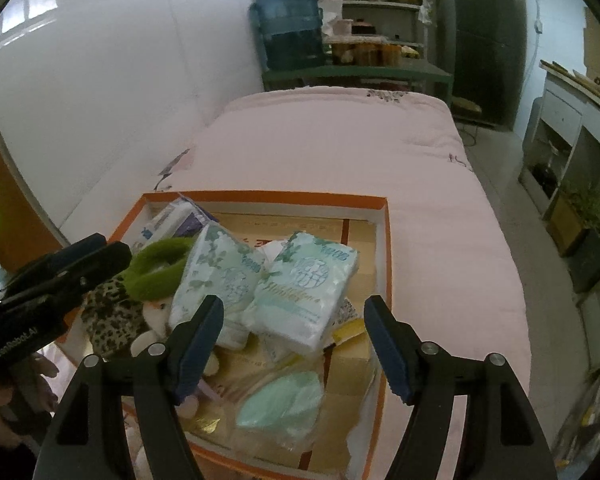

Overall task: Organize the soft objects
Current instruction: 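Lower both items into the box lid and open both tools, then move both tools back toward the plush bear and sponge beside the box lid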

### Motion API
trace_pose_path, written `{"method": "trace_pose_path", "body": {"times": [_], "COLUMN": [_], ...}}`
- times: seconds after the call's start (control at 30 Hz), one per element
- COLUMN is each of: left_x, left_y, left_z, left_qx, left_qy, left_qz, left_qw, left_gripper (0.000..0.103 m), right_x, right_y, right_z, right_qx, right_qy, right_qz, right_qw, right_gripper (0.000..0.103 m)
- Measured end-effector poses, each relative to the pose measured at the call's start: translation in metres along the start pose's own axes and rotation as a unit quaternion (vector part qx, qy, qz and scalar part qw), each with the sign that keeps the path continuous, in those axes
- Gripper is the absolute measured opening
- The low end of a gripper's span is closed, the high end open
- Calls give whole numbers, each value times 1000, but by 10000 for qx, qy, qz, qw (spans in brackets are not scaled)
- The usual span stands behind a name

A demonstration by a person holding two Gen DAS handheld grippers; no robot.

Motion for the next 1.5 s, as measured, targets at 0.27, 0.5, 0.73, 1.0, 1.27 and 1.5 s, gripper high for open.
{"method": "trace_pose_path", "body": {"times": [0.27,0.5,0.73,1.0,1.27,1.5], "left_x": [1,4,6,5,8,13], "left_y": [-3,-7,-16,-28,-37,-47], "left_z": [20,37,54,71,86,99], "left_qx": [112,205,244,263,318,321], "left_qy": [-8,-47,-109,-100,-88,-105], "left_qz": [52,84,142,208,152,51], "left_qw": [9999,9997,9995,9994,9993,9994], "left_gripper": [60,60,60,60,60,60], "right_x": [-7,-17,-31,-42,-50,-52], "right_y": [-4,-11,-21,-33,-48,-62], "right_z": [20,35,55,72,86,97], "right_qx": [75,132,233,287,304,307], "right_qy": [36,80,143,166,182,199], "right_qz": [-37,-27,43,100,127,54], "right_qw": [10000,9999,9996,9994,9993,9993], "right_gripper": [74,74,74,74,74,74]}}
Point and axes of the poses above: each gripper's, at about its wrist camera, not at the fingertips, and z roughly against the way its jaws point, x to its right, y to its top, the point moved 1 cm from there along -z, roughly the way its jaws point, and after that the axes turned 4 degrees about -y, right-handed, at the moved point
